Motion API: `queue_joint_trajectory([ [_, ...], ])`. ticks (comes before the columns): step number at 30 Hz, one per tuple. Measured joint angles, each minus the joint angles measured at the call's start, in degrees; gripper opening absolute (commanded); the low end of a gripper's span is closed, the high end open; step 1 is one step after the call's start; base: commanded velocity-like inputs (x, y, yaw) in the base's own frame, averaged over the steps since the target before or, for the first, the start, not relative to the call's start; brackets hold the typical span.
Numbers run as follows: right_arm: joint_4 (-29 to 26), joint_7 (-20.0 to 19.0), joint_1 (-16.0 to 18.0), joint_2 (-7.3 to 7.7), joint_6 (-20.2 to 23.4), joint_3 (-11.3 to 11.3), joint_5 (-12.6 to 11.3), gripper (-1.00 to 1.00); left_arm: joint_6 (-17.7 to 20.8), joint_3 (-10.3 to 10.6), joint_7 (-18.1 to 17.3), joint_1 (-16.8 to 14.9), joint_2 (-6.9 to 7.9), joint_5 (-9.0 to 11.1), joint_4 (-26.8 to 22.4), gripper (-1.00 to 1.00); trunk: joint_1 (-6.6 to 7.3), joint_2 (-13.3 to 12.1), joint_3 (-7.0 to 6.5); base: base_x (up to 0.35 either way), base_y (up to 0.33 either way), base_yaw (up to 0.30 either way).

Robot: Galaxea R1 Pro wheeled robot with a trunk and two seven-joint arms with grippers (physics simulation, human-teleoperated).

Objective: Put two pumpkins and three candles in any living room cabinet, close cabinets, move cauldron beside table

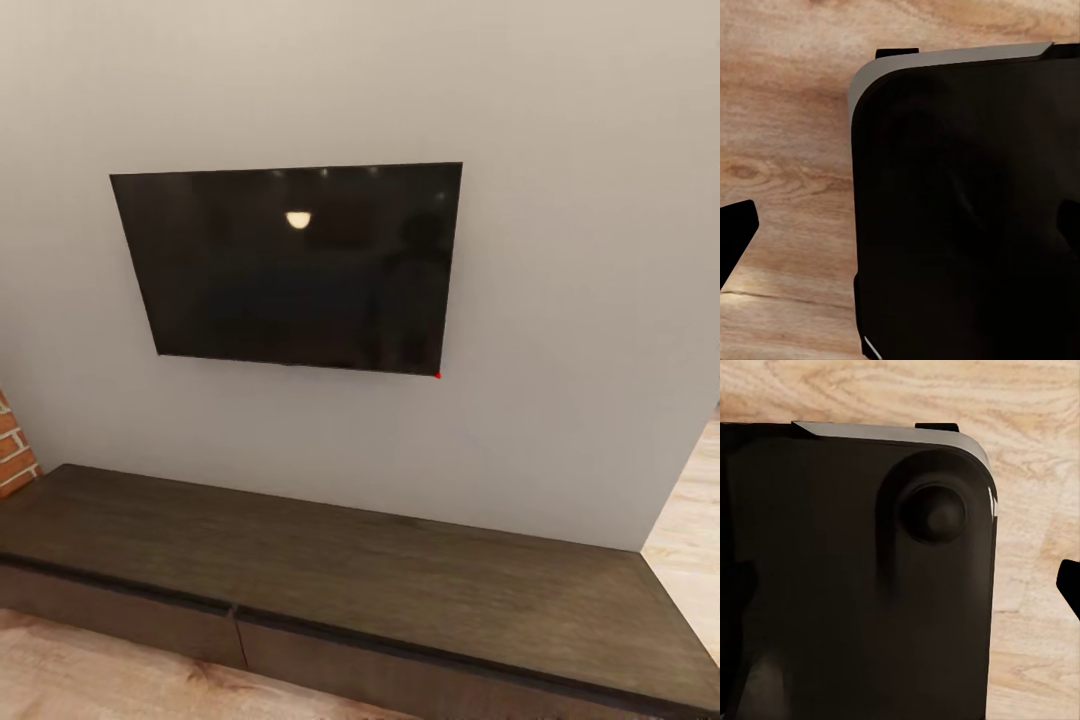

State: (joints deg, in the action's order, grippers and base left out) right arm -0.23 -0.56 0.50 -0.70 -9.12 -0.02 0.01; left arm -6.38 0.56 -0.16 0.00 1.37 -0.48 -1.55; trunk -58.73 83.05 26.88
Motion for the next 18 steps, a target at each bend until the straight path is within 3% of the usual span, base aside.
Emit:
queue_joint_trajectory([
  [9, 0.01, 0.00, 0.00, -0.07, 0.00, 0.01, 0.00, 1.00, 0.00, 0.00, 0.00, 0.00, -0.10, -0.02, 0.00, 1.00, -0.01, 0.00, 0.00, -0.024, -0.008, 0.000],
  [18, 0.09, 0.00, 0.00, -0.09, -0.39, 0.03, 0.06, 1.00, 0.02, 0.00, 0.00, 0.00, -0.15, -0.08, 0.00, 1.00, 0.00, 0.00, 0.00, -0.080, -0.209, 0.000],
])
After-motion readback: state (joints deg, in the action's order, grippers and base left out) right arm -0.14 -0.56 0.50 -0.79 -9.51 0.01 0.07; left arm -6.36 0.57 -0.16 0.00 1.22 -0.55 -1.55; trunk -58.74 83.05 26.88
